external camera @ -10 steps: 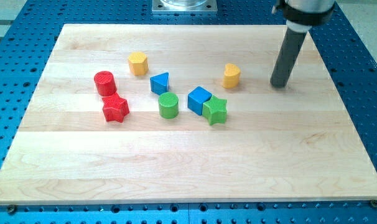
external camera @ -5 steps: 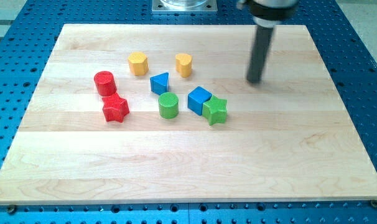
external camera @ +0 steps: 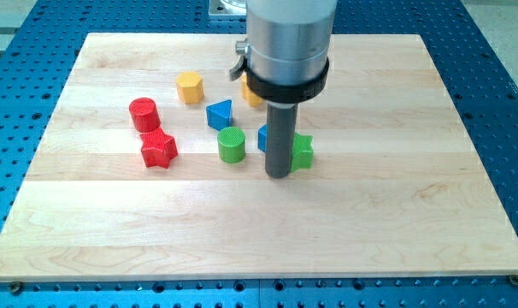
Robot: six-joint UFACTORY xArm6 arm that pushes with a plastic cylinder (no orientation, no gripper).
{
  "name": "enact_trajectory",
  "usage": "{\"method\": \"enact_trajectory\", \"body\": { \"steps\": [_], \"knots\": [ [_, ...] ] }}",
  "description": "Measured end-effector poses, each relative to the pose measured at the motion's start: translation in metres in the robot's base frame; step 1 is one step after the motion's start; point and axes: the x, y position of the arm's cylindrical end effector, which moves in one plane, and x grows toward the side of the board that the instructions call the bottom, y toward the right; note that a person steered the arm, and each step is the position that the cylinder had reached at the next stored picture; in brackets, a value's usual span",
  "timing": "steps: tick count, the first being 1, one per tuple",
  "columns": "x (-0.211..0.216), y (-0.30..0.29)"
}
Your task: Slide the green star towards the heart
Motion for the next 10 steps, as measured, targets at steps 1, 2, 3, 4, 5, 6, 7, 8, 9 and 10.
{"method": "enact_trajectory", "body": {
  "steps": [1, 2, 3, 4, 5, 6, 7, 8, 9, 10],
  "knots": [
    [-0.006, 0.046],
    [-0.017, 0.073],
    [-0.047, 0.098],
    [-0.052, 0.140],
    [-0.071, 0.157],
    [-0.079, 0.095],
    [-0.078, 0.065],
    [-0.042, 0.072],
    [-0.047, 0.047],
    [-0.071, 0.039]
  ]
}}
